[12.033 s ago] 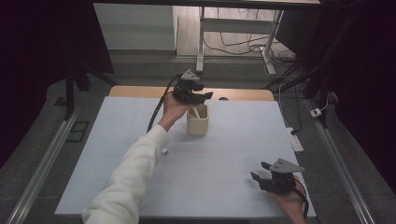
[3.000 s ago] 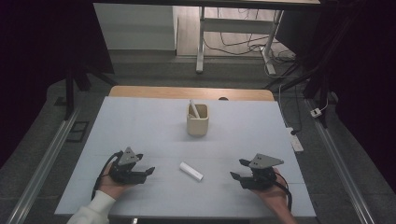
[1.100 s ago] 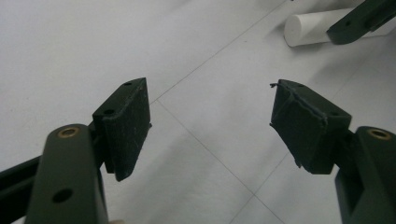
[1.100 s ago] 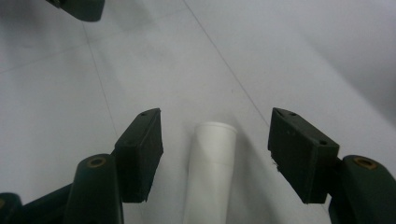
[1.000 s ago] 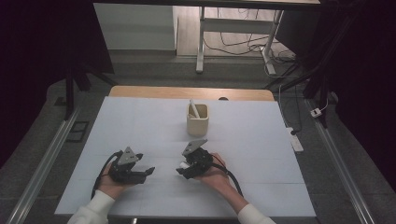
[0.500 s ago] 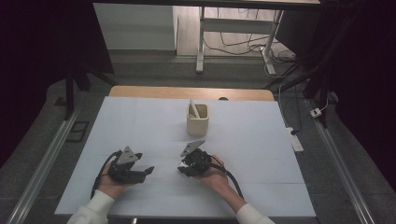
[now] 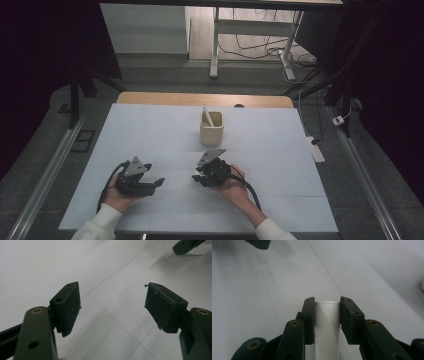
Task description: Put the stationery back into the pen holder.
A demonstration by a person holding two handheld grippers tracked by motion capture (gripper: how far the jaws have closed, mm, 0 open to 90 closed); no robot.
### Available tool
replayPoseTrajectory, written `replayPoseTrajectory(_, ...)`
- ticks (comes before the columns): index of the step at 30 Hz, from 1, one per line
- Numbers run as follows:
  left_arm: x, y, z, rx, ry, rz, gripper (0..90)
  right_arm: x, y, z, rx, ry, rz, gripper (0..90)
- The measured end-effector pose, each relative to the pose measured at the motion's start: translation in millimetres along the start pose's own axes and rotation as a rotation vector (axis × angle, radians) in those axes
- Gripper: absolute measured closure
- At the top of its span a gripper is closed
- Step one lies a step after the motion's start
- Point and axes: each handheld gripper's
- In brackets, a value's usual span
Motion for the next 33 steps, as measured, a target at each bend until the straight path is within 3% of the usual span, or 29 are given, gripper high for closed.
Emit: replayPoseTrajectory(33,0.8,-0.1,0.8,0.004,0.001,-0.004,28.1,33.0,-1.0,-16.5,-0.048,-0.043,-0.166,66.0)
Point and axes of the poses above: each handheld gripper's, and its own axes: x roughly backward along the jaws, y roughly out of its top, z roughly to its left, and after that the axes turned 8 degrees about -y, right-handed
